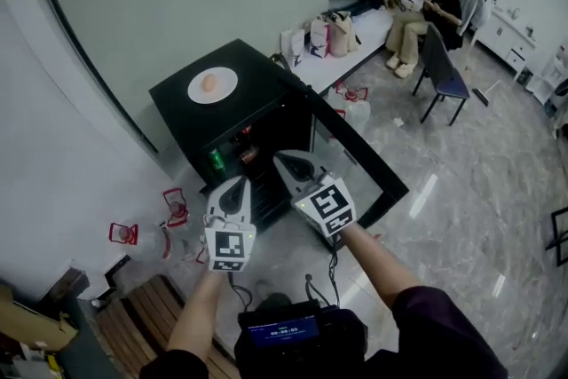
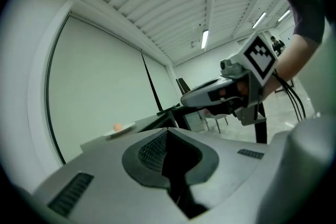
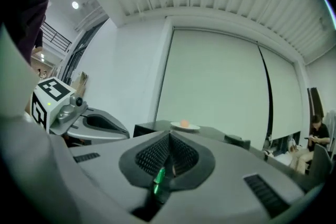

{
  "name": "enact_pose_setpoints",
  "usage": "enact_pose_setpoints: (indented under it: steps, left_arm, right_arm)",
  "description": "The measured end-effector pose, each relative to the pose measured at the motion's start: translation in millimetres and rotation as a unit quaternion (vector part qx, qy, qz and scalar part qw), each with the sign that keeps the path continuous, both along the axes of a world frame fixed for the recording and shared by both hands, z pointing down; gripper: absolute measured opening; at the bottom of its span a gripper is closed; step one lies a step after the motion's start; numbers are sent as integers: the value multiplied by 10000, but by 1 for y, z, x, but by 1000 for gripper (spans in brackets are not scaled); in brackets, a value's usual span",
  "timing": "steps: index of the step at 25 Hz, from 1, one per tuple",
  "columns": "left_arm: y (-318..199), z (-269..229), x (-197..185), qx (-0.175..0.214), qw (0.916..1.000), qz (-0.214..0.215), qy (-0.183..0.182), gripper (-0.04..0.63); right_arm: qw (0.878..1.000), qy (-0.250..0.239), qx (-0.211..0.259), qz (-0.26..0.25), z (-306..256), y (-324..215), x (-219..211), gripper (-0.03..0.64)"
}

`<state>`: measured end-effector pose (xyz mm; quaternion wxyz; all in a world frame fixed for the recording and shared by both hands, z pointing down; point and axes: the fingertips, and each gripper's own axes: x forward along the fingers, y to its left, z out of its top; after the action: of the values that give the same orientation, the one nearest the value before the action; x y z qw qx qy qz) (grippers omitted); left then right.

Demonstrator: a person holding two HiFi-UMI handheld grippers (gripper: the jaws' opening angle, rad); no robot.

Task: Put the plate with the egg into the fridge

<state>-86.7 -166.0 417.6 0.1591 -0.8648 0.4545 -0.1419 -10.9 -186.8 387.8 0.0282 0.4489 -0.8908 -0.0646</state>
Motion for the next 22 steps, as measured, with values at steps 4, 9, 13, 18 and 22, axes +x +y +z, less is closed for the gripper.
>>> enact_pose_setpoints:
  steps: [4, 9, 13, 18, 22]
  left_arm:
    - [-46, -36, -37, 474, 9970, -200, -572, 9]
    - [-82, -63, -53, 1303, 9755, -171, -1762, 9]
    - [-95, -68, -61, 1831, 9478, -98, -2608, 9]
    - [-111, -66, -70, 1983, 9252, -291, -3224, 9]
    - [-129, -59, -56, 1798, 9111, -569, -3664, 9]
  right_arm:
    - [9985, 424, -60, -341, -36, -77, -37, 8]
    - [9905, 998, -526, -783, -60, -168, -65, 8]
    - [9756, 1438, -1403, -882, -47, -242, -71, 7]
    - [9519, 2360, -1823, -699, -22, -323, -73, 8]
    - [9257, 2987, -2007, -1162, 1, -358, -92, 8]
